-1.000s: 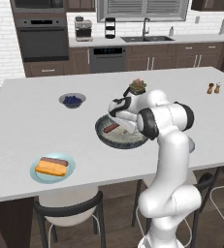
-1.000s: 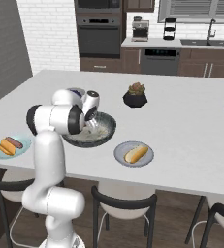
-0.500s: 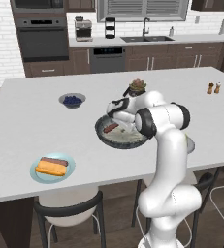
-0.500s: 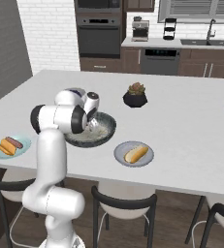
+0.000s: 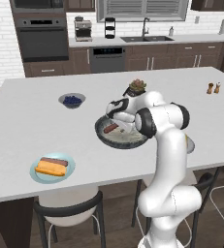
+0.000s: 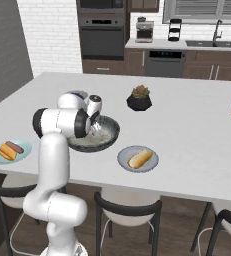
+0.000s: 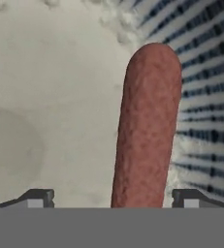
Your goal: Place one bun and one sausage from the bowl on each plate.
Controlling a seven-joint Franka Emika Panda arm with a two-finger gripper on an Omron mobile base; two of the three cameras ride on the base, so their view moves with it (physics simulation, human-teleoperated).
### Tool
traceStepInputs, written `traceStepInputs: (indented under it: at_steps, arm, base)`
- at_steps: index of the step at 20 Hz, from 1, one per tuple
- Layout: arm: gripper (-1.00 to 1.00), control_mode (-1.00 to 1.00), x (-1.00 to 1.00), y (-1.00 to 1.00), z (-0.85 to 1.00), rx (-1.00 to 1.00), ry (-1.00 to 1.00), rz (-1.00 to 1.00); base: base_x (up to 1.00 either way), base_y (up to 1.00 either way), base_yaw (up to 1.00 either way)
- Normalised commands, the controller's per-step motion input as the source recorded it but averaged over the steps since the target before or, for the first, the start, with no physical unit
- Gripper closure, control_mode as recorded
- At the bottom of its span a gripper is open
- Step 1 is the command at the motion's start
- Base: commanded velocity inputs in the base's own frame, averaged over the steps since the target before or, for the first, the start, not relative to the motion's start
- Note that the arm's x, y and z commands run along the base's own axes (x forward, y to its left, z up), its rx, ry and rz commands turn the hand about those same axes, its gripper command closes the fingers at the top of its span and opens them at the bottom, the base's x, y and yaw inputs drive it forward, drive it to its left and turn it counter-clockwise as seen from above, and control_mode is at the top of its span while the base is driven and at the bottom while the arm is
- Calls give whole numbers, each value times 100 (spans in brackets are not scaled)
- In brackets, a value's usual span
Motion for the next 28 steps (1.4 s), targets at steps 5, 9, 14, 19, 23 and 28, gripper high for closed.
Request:
traceStepInputs:
  at_steps: [5,9,14,19,23,28]
  arm:
    - [-100,-100,-8,0,-33,-7,30,0]
    - [-100,-100,-44,0,-59,-2,5,0]
    - [-100,-100,-58,-4,-50,0,0,0]
    - [-100,-100,-78,-18,-9,0,-1,0]
    - [-100,-100,-42,-27,1,-1,0,0]
    - [-100,-100,29,8,10,-6,0,14]
  base:
    - [0,0,0]
    - [0,0,0]
    - [0,0,0]
    - [0,0,0]
    - [0,0,0]
    - [0,0,0]
